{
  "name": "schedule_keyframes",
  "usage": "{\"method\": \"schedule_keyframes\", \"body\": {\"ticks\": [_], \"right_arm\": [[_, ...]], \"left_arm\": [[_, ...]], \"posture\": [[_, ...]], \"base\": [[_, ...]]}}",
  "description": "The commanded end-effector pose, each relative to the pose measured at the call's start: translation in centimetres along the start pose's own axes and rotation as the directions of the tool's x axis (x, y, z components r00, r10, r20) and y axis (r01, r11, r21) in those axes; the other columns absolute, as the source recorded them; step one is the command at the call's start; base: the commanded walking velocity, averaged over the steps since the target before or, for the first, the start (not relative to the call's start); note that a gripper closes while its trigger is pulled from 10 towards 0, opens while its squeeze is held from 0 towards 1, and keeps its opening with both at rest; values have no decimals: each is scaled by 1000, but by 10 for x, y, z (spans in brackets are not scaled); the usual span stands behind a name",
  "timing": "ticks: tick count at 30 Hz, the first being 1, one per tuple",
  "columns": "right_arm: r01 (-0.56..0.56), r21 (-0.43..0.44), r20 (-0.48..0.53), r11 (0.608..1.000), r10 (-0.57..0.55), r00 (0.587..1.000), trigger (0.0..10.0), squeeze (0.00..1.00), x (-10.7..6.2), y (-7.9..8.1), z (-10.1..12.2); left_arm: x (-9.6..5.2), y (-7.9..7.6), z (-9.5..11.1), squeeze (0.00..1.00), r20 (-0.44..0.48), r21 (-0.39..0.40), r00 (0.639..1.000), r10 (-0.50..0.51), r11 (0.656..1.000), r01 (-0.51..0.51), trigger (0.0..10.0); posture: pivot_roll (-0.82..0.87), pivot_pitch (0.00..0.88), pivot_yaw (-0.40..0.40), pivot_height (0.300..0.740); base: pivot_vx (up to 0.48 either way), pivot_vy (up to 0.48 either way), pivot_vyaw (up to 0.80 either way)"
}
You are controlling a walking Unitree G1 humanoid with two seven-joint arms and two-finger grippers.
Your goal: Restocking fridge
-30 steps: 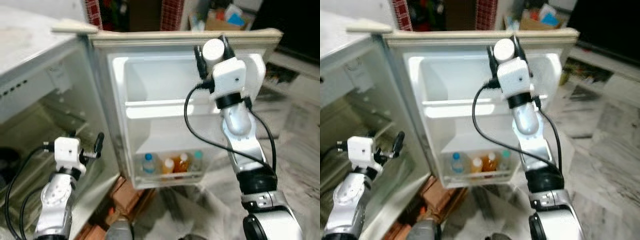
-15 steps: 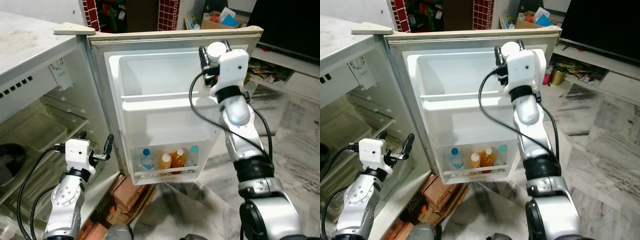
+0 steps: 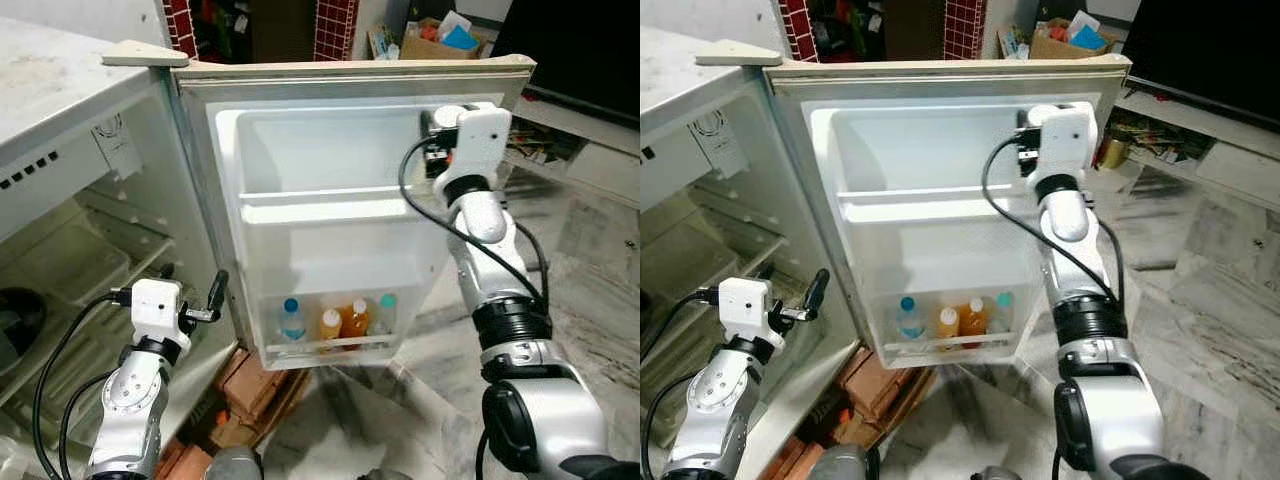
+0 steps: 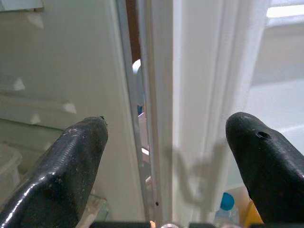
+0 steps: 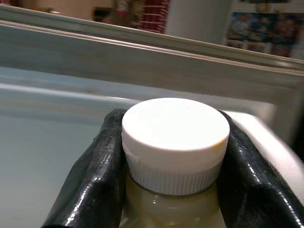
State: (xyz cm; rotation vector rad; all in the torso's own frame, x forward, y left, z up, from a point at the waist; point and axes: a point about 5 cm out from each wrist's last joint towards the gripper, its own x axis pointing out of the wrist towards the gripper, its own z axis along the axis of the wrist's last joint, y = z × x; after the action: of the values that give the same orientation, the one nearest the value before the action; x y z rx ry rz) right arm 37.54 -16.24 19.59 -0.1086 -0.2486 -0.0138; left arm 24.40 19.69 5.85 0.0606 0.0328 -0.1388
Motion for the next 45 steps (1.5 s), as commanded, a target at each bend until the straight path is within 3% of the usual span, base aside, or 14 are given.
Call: {"method": "schedule_keyframes", "body": {"ticks": [1, 2, 3, 4, 12, 17, 22, 35, 36, 40, 41, 42, 43, 45], "right_arm": [[79, -14, -128, 997, -80, 988, 10000, 0, -6, -15, -24], [86, -24, -130, 996, -89, 988, 10000, 0, -5, -17, -24], [88, -32, -134, 996, -92, 987, 10000, 796, -5, -19, -25], [90, -30, -134, 996, -93, 987, 10000, 1000, -5, -19, -25], [68, -19, -100, 998, -70, 993, 10000, 1000, -1, -17, -17], [54, -56, -7, 997, -54, 998, 10000, 1000, 4, -17, 1], [78, -66, 182, 995, -65, 981, 10000, 1000, -1, -23, 27], [159, -165, 212, 973, -122, 970, 10000, 1000, -26, -44, 17], [264, -173, 243, 949, -219, 945, 10000, 1000, -36, -58, 17], [349, -195, 178, 917, -317, 932, 10000, 1000, -50, -72, -1], [364, -166, 81, 917, -355, 931, 10000, 698, -58, -74, -20], [364, -166, 81, 917, -355, 931, 10000, 698, -58, -74, -20], [368, -141, 6, 919, -371, 929, 10000, 0, -65, -74, -35], [368, -141, 6, 919, -371, 929, 10000, 0, -65, -74, -35]], "left_arm": [[1, 0, 0, 0, -5, 8, 1000, 2, 1000, -2, 10000], [1, 0, 0, 0, -6, 9, 1000, 1, 1000, -1, 10000], [1, 0, 0, 0, -8, 9, 1000, -1, 1000, 1, 10000], [1, 0, 0, 0, -9, 10, 1000, -2, 1000, 2, 10000], [2, -1, 0, 0, -13, 12, 1000, -7, 1000, 7, 10000], [2, 0, -2, 0, -25, 9, 1000, 0, 1000, 0, 10000], [1, -1, -4, 0, -42, 11, 999, 6, 1000, -6, 10000], [4, 1, -6, 0, -71, 14, 996, 52, 999, -52, 10000], [4, 1, -7, 0, -81, 14, 995, 64, 998, -63, 10000], [5, -1, -8, 0, -80, 17, 995, 61, 998, -60, 10000], [5, -3, -8, 0, -81, 19, 995, 57, 998, -56, 10000], [5, -3, -8, 0, -81, 19, 995, 57, 998, -56, 10000], [6, -4, -8, 0, -81, 26, 995, 54, 998, -52, 10000], [6, -4, -8, 0, -81, 26, 995, 54, 998, -52, 10000]], "posture": [[61, 0, -35, 740], [60, 0, -34, 740], [60, 0, -33, 740], [58, 0, -31, 740], [59, 0, -29, 740], [62, 0, -28, 740], [64, 0, -30, 740], [51, 0, -27, 740], [48, 0, -27, 740], [42, 0, -24, 740], [39, 0, -23, 740], [39, 0, -23, 740], [38, 0, -22, 740], [38, 0, -22, 740]], "base": [[0, 0, 0], [0, 0, 0], [0, 0, 0], [0, 0, 0], [0, 0, 0], [0, 0, 0], [0, 0, 0], [0, 0, 0], [0, 0, 0], [0, 0, 0], [0, 0, 0], [0, 0, 0], [0, 0, 0], [0, 0, 0]]}}
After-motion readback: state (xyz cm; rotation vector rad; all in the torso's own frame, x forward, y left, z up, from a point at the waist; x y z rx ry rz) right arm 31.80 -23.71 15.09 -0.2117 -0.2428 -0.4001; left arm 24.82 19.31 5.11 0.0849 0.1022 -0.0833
